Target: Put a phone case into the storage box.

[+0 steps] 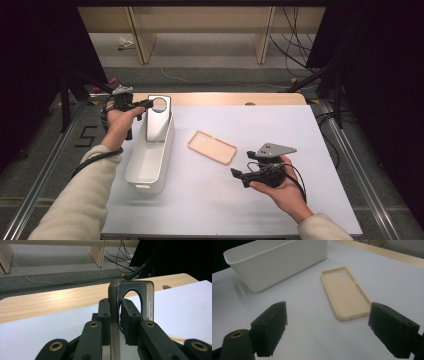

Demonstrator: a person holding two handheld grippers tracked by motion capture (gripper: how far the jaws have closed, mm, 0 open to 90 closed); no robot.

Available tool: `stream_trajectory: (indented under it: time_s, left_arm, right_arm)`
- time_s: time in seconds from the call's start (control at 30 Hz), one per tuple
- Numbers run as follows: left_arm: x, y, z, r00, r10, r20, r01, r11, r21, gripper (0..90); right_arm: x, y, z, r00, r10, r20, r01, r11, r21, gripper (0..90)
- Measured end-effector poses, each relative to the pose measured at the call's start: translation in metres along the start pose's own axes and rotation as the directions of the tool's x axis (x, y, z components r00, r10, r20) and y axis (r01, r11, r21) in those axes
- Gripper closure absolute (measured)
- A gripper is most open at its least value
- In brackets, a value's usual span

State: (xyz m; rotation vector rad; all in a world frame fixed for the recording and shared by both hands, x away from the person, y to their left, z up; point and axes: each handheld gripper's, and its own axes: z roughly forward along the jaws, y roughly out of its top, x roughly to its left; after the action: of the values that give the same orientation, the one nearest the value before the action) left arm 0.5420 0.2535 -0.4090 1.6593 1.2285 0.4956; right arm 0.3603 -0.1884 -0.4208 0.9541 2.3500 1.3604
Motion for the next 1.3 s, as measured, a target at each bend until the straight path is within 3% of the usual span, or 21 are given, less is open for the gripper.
stream_trajectory:
  time_s: [0.4, 0.6, 0.87, 0.97, 1.3]
  left_arm:
    - [0.0, -0.002, 0.003, 0.9988, 0.021, -0.043, -0.02, 0.9993, 0.03, 75.6]
    - [-0.002, -0.002, 0.006, 0.9956, 0.059, -0.073, -0.056, 0.9973, 0.048, 73.8]
    - [-0.003, -0.003, 0.008, 0.993, 0.074, -0.092, -0.069, 0.9959, 0.058, 72.9]
    - [-0.004, -0.002, 0.007, 0.9916, 0.078, -0.104, -0.072, 0.9957, 0.058, 69.4]
    - [-0.011, 0.005, -0.004, 0.9884, 0.081, -0.128, -0.075, 0.9957, 0.055, 42.3]
  right_arm:
    - [0.0, 0.0, 0.0, 1.0, 0.002, -0.003, -0.002, 1.0, 0.002, 16.2]
    - [0.0, 0.0, 0.0, 1.0, 0.001, -0.003, -0.001, 1.0, 0.001, 16.2]
    - [0.0, 0.0, 0.0, 1.0, 0.002, -0.002, -0.002, 1.0, 0.0, 16.1]
    - [0.0, 0.0, 0.0, 1.0, 0.002, -0.001, -0.002, 1.0, 0.002, 16.1]
    - [-0.001, 0.0, 0.001, 0.9999, 0.013, 0.004, -0.013, 1.0, 0.007, 16.2]
